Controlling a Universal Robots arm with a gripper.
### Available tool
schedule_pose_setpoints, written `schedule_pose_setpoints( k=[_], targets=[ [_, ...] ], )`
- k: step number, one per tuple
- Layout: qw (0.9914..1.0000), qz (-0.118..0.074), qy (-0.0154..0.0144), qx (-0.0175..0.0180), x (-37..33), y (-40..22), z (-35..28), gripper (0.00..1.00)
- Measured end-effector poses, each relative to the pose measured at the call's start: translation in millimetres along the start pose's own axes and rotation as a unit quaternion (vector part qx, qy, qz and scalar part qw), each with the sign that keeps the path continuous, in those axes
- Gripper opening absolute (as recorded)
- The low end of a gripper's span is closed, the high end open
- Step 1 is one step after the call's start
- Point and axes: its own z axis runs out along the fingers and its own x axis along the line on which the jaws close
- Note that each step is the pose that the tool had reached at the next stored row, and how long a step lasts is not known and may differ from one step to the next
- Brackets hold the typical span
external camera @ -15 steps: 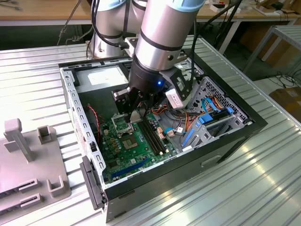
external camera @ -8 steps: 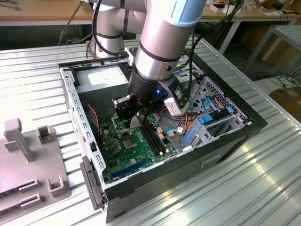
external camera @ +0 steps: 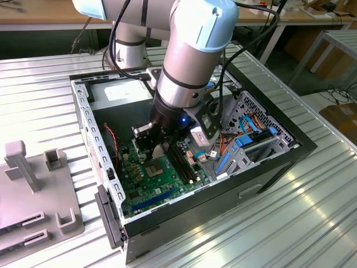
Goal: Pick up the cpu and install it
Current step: 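Place the cpu into insertion slot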
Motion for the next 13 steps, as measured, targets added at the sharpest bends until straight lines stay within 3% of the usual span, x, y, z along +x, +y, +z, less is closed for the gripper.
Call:
schedule_pose_setpoints(
  k=[13],
  targets=[
    [1.0, 0.0, 0.0, 0.0, 1.6, -0.1, 1.0, 0.47]
  ],
)
